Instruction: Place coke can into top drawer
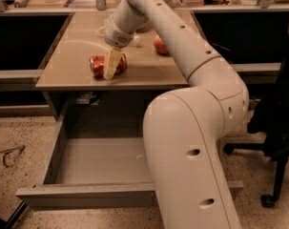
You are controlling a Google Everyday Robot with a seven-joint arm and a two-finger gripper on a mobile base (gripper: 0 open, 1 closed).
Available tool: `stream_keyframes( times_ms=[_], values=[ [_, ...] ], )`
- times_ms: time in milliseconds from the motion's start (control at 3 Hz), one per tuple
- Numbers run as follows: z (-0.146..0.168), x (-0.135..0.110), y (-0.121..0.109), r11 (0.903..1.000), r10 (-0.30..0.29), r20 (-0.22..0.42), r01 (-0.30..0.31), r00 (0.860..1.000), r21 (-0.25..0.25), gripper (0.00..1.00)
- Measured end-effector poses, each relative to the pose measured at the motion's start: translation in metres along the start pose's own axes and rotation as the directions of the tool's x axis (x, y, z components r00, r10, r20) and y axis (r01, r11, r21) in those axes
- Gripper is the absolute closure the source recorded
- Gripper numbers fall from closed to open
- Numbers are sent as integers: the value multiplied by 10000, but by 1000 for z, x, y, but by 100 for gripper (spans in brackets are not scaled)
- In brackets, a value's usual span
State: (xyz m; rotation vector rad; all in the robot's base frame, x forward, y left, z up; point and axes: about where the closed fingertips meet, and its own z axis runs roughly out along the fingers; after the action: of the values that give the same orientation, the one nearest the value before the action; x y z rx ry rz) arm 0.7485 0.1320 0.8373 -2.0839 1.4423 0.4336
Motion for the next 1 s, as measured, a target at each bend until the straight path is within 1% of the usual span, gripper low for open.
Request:
stream_keyframes(
  times_ms=[333, 667, 1000],
  values=[
    [-7, 12, 8, 9991, 420, -287, -420, 9987, 2, 0],
    [-12, 18, 20, 9975, 693, -479, -697, 9964, -76, 0],
    [-8, 19, 22, 9973, 701, -497, -710, 9963, -165, 19]
  ],
)
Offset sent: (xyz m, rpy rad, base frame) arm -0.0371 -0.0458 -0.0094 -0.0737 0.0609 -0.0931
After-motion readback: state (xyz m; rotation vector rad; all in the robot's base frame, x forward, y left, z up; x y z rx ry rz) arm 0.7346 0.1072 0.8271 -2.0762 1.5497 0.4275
